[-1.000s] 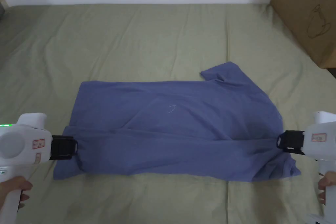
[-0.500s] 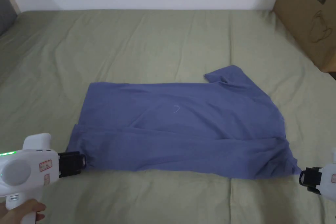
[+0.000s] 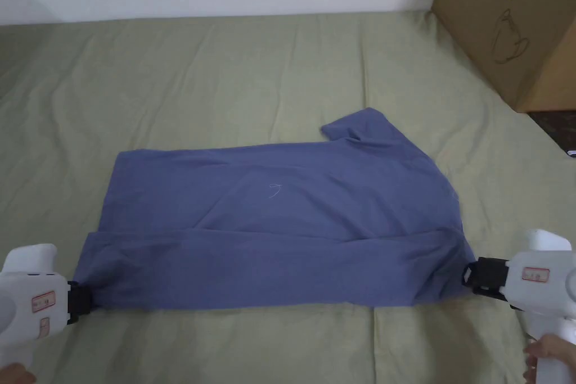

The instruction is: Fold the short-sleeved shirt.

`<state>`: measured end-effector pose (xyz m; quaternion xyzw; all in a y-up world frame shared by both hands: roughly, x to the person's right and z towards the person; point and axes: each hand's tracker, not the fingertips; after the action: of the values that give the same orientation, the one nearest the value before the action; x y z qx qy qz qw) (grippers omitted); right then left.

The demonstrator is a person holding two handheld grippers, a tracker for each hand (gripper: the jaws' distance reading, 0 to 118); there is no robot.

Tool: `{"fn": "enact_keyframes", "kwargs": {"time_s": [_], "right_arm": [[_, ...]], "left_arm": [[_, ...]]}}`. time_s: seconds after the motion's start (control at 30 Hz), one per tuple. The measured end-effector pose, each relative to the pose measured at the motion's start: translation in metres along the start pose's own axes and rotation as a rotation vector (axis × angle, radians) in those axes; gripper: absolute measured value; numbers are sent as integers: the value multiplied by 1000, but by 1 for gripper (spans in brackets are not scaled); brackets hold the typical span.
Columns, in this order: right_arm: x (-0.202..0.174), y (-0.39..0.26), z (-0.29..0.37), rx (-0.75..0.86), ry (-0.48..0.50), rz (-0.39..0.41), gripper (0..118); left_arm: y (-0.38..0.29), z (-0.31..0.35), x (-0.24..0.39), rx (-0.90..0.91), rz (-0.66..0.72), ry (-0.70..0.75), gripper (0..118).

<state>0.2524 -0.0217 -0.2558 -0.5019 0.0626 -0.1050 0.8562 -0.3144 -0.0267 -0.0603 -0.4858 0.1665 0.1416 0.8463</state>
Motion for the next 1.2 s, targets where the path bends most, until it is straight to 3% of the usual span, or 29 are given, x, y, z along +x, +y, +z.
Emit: {"fn": "enact_keyframes", "kwargs": {"time_s": [0.03, 0.07, 0.1, 0.13, 0.2, 0.43, 0.57, 0.7, 0.93, 1.0, 1.1, 1.13, 1.2], "right_arm": [[-2, 2, -10, -6, 21, -3, 33], [-5, 2, -22, -27, 36, 2, 0], [-8, 2, -37, -81, 23, 29, 0], [-13, -1, -50, -117, -49, 39, 0], [-24, -5, -46, -82, -105, 78, 0], [-12, 0, 4, -53, -73, 96, 0], [4, 0, 42, 0, -5, 32, 0], [18, -13, 65, -3, 11, 23, 0], [39, -73, 41, -129, -72, 55, 0], [40, -81, 33, -115, -67, 28, 12], [34, -70, 42, -90, -73, -11, 67], [32, -64, 45, -76, -62, -9, 69], [21, -49, 55, -24, -93, 63, 69]], "left_arm": [[0, -1, 1, -4, -1, 1, 5], [0, -2, 2, -9, 1, 5, 5], [0, -3, 2, -12, 0, 6, 5], [-1, -4, 2, -17, -4, 4, 5], [-1, -2, 3, -28, -7, 0, 5], [1, 24, -8, 12, 3, -40, 5], [-7, 48, -9, 38, -22, -59, 5], [-29, 64, -9, 16, -71, -30, 5], [-91, 47, -1, -121, -180, 67, 6], [-98, 36, 2, -127, -162, 60, 20], [-87, 48, 5, -97, -136, 96, 78], [-83, 52, 4, -78, -127, 95, 89], [-69, 64, 3, -50, -107, 92, 89]]}}
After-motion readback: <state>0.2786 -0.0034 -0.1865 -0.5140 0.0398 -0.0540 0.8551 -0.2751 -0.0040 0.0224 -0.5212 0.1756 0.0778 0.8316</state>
